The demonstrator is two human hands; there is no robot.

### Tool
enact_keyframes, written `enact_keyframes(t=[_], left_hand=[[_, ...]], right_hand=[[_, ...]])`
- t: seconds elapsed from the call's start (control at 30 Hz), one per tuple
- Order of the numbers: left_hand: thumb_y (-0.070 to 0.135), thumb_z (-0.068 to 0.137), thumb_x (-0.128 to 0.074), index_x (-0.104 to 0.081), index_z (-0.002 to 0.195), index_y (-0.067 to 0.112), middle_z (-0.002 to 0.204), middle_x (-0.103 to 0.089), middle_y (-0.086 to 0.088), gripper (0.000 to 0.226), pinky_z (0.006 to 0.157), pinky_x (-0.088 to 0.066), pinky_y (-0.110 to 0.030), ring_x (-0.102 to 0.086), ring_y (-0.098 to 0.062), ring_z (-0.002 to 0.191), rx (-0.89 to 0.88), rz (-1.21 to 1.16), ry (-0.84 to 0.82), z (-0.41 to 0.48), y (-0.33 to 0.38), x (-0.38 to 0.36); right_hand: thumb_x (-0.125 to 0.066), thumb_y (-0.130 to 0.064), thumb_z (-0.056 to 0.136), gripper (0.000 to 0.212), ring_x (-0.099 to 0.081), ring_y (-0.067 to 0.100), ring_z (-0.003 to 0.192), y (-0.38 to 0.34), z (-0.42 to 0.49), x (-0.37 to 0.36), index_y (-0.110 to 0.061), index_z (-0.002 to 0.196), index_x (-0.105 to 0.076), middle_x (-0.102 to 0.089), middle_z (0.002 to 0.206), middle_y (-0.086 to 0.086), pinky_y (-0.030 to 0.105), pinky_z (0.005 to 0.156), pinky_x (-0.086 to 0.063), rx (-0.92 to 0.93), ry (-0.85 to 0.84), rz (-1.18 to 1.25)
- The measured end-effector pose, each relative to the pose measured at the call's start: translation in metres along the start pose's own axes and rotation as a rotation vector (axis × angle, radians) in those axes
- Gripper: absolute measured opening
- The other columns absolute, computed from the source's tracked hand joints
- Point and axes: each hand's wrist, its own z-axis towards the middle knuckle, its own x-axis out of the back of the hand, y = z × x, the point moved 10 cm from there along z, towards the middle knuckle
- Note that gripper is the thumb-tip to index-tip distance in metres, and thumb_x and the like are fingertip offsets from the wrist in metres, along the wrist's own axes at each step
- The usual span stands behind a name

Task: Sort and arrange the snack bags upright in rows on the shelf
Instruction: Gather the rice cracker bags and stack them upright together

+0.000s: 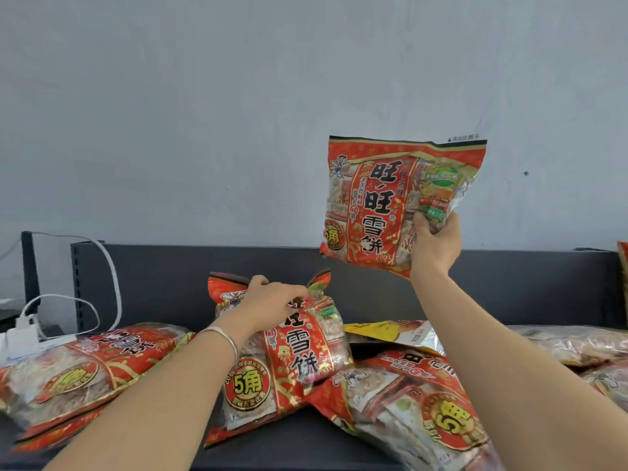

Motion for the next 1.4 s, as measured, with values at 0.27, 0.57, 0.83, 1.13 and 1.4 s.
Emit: enact_keyframes(t=[0.27, 0.57, 0.83, 1.13, 1.4], left_hand=[[0.028, 0.097, -0.045, -0.049, 0.096, 0.041, 0.098, -0.064, 0.010, 0.014, 0.105, -0.018, -0.041, -0.036, -0.023, 0.110, -0.011, -0.121, 0.044, -0.019, -0.005, 0.004], [0.003, 0.060, -0.083, -0.067, 0.081, 0.024, 0.063, -0.061, 0.011, 0.034, 0.070, -0.043, -0.034, -0.057, -0.015, 0.059, -0.198, 0.425, 0.605, -0.076, -0.011, 0.044], [0.009, 0.058, -0.086, -0.067, 0.085, 0.018, 0.070, -0.068, 0.007, 0.034, 0.070, -0.047, -0.040, -0.062, -0.018, 0.062, -0.081, 0.435, 0.686, -0.077, -0.034, 0.039], [0.006, 0.062, -0.081, -0.066, 0.085, 0.015, 0.062, -0.065, 0.006, 0.029, 0.068, -0.045, -0.041, -0.060, -0.019, 0.058, -0.052, 0.394, 0.747, -0.079, -0.040, 0.039], [0.009, 0.063, -0.083, -0.065, 0.085, 0.017, 0.061, -0.064, 0.007, 0.030, 0.071, -0.044, -0.041, -0.061, -0.019, 0.059, -0.024, 0.403, 0.710, -0.077, -0.041, 0.035]], right_hand=[[-0.061, -0.027, 0.092, 0.014, -0.066, 0.007, 0.081, 0.025, -0.027, -0.055, -0.028, 0.105, -0.054, -0.066, 0.090, -0.013, 0.030, 0.071, -0.053, -0.109, -0.249, 0.089], [-0.062, -0.028, 0.092, 0.015, -0.069, 0.015, 0.086, 0.068, -0.067, -0.130, -0.026, 0.105, -0.055, -0.070, 0.098, -0.003, 0.040, 0.077, -0.057, -0.227, -0.543, 0.023], [-0.059, -0.018, 0.094, 0.017, -0.067, 0.023, 0.098, 0.124, -0.115, -0.163, -0.020, 0.111, -0.054, -0.068, 0.111, 0.006, 0.051, 0.089, -0.053, -0.418, -0.721, -0.035], [-0.047, -0.020, 0.099, 0.027, -0.057, 0.035, 0.115, 0.182, -0.180, -0.148, -0.001, 0.116, -0.054, -0.061, 0.121, 0.018, 0.051, 0.106, -0.038, -1.019, -0.918, -0.386], [-0.051, -0.022, 0.092, 0.025, -0.059, 0.028, 0.096, 0.106, -0.111, -0.149, -0.010, 0.113, -0.051, -0.058, 0.110, 0.010, 0.042, 0.081, -0.052, -0.185, -0.580, -0.545]])
